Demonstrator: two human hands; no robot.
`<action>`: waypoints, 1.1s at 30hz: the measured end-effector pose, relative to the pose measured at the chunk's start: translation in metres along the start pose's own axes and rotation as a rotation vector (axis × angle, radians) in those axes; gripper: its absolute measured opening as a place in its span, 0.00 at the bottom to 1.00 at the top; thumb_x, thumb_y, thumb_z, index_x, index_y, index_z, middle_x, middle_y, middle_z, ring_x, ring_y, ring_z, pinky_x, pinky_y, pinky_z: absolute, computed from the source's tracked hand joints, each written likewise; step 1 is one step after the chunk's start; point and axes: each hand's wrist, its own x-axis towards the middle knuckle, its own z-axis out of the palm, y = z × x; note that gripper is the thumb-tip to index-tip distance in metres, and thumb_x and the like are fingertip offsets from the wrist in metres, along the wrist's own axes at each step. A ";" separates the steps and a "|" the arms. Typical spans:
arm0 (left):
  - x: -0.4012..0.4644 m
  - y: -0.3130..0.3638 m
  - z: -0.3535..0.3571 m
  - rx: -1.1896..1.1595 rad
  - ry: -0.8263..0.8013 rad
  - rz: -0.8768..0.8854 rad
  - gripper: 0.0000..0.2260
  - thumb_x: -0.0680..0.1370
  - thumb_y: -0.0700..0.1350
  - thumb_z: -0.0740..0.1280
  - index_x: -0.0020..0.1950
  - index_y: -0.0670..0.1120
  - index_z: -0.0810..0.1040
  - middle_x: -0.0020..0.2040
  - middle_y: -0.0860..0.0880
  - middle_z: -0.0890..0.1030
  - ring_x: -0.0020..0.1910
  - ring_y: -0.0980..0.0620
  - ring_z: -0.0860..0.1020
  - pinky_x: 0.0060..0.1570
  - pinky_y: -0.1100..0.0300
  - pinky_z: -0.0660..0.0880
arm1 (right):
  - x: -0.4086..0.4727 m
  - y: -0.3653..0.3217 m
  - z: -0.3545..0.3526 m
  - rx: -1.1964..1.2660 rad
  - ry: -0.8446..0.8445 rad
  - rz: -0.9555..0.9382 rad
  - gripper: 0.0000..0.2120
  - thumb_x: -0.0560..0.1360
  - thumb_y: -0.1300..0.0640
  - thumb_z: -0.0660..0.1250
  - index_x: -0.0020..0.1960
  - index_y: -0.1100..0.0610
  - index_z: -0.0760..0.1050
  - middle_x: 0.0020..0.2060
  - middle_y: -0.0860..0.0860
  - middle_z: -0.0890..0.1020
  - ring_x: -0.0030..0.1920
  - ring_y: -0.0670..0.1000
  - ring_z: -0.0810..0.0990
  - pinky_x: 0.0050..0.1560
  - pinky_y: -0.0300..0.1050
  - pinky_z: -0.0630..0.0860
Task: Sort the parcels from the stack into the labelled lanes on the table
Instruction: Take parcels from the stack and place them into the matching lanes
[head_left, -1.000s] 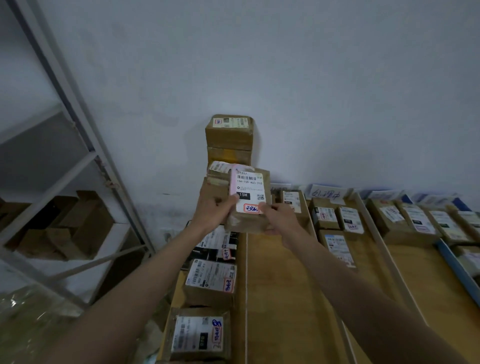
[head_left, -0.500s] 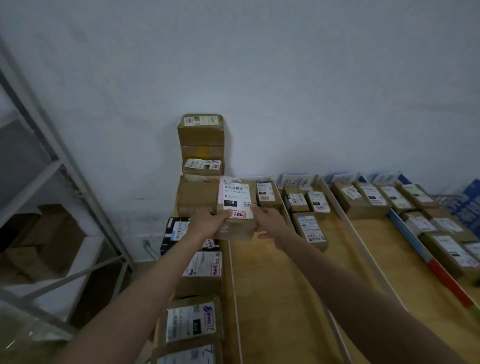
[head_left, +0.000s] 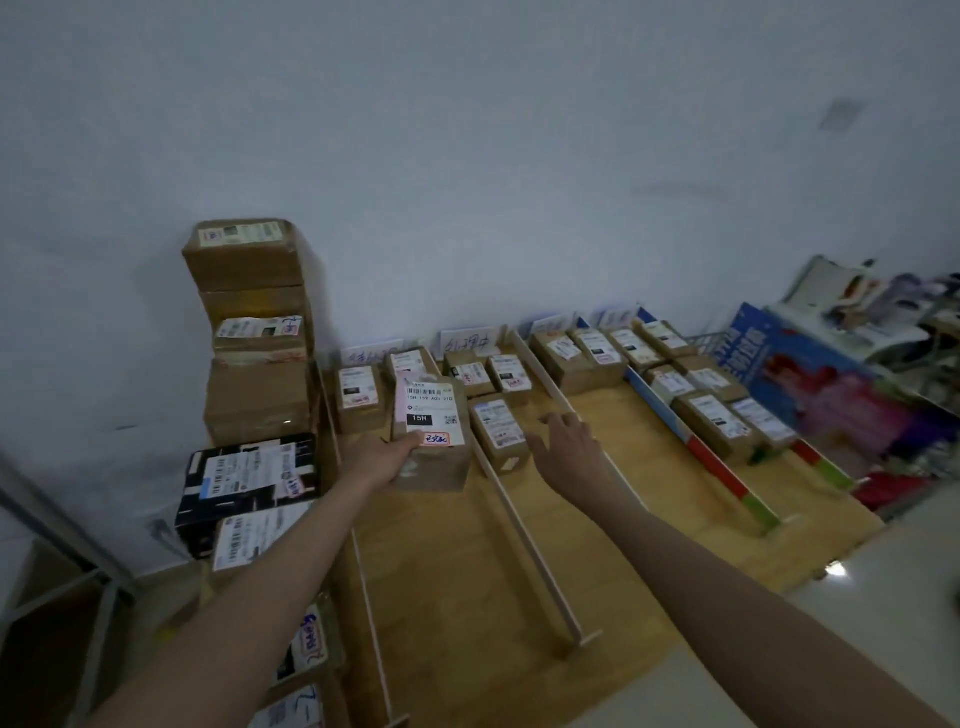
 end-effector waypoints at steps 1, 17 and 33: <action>0.001 0.003 0.013 0.020 -0.014 -0.002 0.23 0.71 0.65 0.71 0.50 0.45 0.83 0.48 0.44 0.85 0.47 0.44 0.83 0.53 0.44 0.80 | -0.003 0.013 -0.005 0.006 0.021 0.016 0.22 0.82 0.45 0.56 0.70 0.55 0.70 0.67 0.55 0.72 0.68 0.58 0.69 0.66 0.56 0.68; -0.030 0.070 0.279 -0.015 -0.035 -0.005 0.22 0.71 0.64 0.72 0.45 0.44 0.83 0.44 0.44 0.85 0.45 0.45 0.83 0.51 0.45 0.81 | -0.012 0.269 -0.070 -0.079 0.082 0.019 0.24 0.82 0.43 0.54 0.75 0.52 0.63 0.73 0.53 0.68 0.73 0.55 0.65 0.73 0.54 0.62; 0.008 0.105 0.418 -0.033 -0.032 -0.111 0.25 0.68 0.67 0.70 0.44 0.44 0.83 0.44 0.46 0.85 0.45 0.45 0.83 0.50 0.45 0.82 | 0.052 0.402 -0.078 -0.100 0.047 -0.039 0.23 0.83 0.44 0.53 0.74 0.52 0.64 0.70 0.53 0.71 0.70 0.56 0.70 0.71 0.55 0.65</action>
